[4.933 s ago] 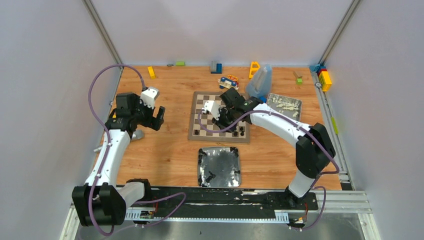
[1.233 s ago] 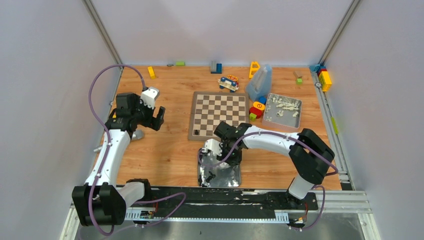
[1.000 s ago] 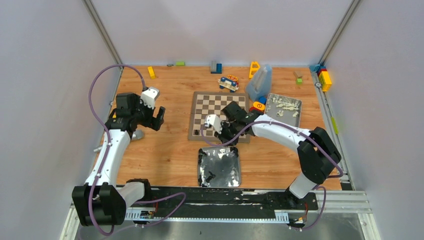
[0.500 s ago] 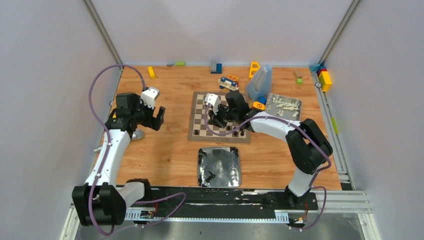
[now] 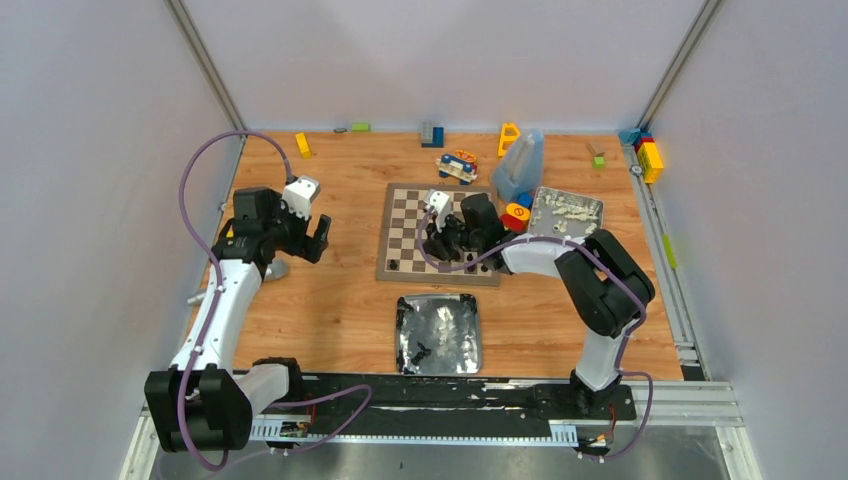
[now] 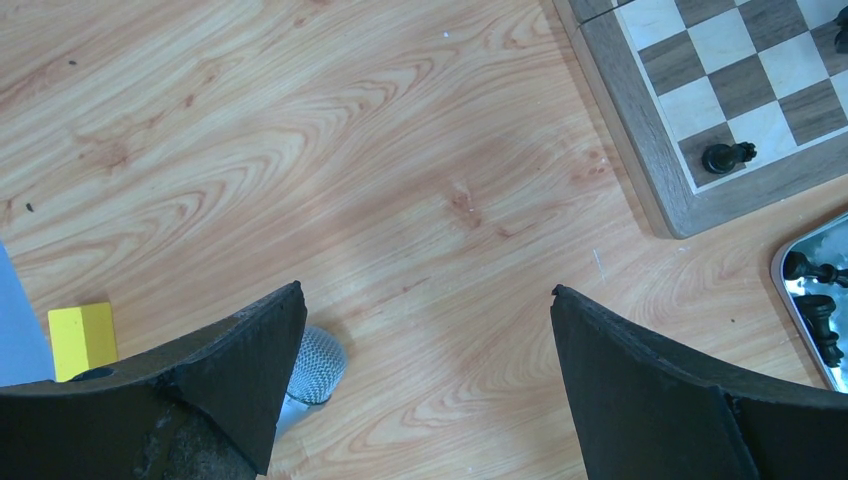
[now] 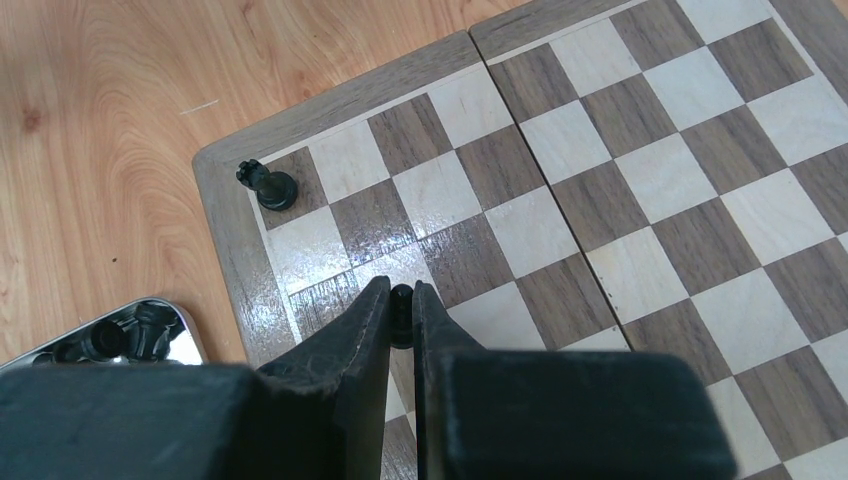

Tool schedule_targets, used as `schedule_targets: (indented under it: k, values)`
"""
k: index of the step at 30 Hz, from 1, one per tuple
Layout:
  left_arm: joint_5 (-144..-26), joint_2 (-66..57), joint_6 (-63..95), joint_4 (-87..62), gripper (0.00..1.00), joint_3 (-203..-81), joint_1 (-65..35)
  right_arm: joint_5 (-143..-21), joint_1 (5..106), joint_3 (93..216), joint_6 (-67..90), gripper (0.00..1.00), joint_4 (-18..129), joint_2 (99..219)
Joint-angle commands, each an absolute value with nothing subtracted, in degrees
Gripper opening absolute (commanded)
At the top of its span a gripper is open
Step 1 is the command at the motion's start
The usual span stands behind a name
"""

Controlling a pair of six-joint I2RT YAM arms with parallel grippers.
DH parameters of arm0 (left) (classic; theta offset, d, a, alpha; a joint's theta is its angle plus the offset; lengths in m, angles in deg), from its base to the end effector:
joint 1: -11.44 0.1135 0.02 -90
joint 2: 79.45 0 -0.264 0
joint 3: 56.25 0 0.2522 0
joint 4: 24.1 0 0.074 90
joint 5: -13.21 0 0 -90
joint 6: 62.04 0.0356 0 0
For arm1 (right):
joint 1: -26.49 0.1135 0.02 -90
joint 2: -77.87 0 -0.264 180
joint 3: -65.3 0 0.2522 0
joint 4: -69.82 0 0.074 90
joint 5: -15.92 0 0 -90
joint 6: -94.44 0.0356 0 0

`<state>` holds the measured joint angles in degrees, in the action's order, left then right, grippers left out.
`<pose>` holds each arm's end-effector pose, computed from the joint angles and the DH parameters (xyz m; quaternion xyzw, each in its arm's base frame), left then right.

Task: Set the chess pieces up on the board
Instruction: Place the chess piece on the chessboard.

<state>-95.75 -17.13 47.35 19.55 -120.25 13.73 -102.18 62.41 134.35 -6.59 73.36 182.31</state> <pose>0.2298 -0.0024 0.2827 0.2002 0.8810 -0.0723 0.4225 0.2987 0.2371 0.1675 -0.4459 0.7307 0.3088 0.4146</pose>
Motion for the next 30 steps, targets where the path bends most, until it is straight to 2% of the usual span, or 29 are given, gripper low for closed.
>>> schedule_targets:
  k: [1, 13, 21, 30]
  values:
    - [-95.68, -17.52, 47.46, 17.54, 1.00, -120.03, 14.05, -103.87, 62.20, 133.87, -3.48, 0.10, 78.33, 183.65]
    - [-95.73, -17.42, 47.63, 17.69, 1.00, -119.77, 14.08, -104.32, 61.60, 130.91, -3.62, 0.17, 81.59, 184.40]
    - [-95.80, -17.36, 47.73, 17.70, 1.00, -119.77, 14.08, -103.96, 61.39, 130.21, -4.59, 0.32, 81.04, 183.12]
    - [-96.18, -17.58, 47.88, 17.68, 1.00, -119.70, 14.07, -104.02, 60.77, 133.94, -5.72, 0.43, 74.63, 178.66]
